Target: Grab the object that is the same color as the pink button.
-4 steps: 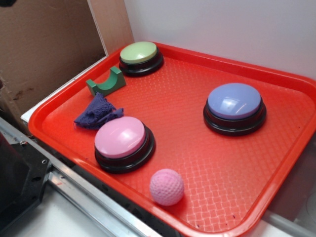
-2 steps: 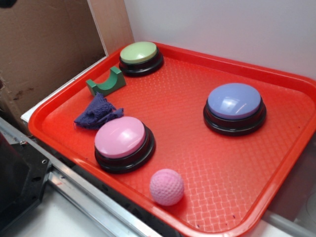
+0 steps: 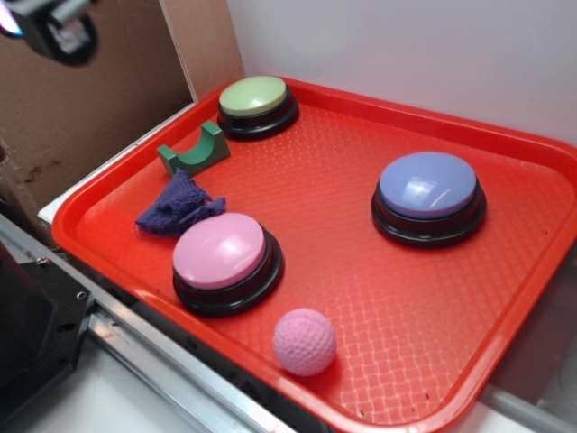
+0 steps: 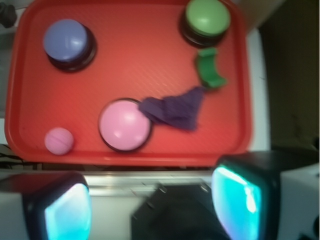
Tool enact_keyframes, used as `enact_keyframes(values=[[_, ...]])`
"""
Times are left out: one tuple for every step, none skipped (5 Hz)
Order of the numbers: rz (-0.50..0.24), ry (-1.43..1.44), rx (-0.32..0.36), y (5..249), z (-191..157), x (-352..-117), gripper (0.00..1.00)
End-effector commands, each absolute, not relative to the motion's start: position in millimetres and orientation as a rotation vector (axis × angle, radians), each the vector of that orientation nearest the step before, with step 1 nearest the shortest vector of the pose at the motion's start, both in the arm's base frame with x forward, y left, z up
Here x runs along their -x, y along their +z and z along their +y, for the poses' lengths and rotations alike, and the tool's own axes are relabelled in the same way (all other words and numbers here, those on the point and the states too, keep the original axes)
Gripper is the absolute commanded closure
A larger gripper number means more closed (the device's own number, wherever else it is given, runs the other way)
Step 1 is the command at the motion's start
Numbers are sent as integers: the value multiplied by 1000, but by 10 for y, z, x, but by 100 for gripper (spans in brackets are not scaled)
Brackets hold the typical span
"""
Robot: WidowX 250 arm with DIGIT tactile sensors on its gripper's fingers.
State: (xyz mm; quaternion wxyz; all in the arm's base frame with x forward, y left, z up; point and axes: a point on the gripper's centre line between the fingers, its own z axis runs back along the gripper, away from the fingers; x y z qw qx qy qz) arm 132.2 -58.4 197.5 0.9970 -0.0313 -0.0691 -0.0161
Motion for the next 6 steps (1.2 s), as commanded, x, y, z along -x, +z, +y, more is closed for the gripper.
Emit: enact_keyframes(values=[[-197, -45, 191, 1485, -1242, -1585, 0], [-196, -63, 236, 1193, -1537, -1649, 0], [-161, -56, 223, 938, -1760, -1637, 0], [-103, -85, 172, 680, -2023, -1560, 0], [-40, -69, 194, 560, -2134, -1552, 0], [3, -26, 131, 425, -2156, -1558, 0]])
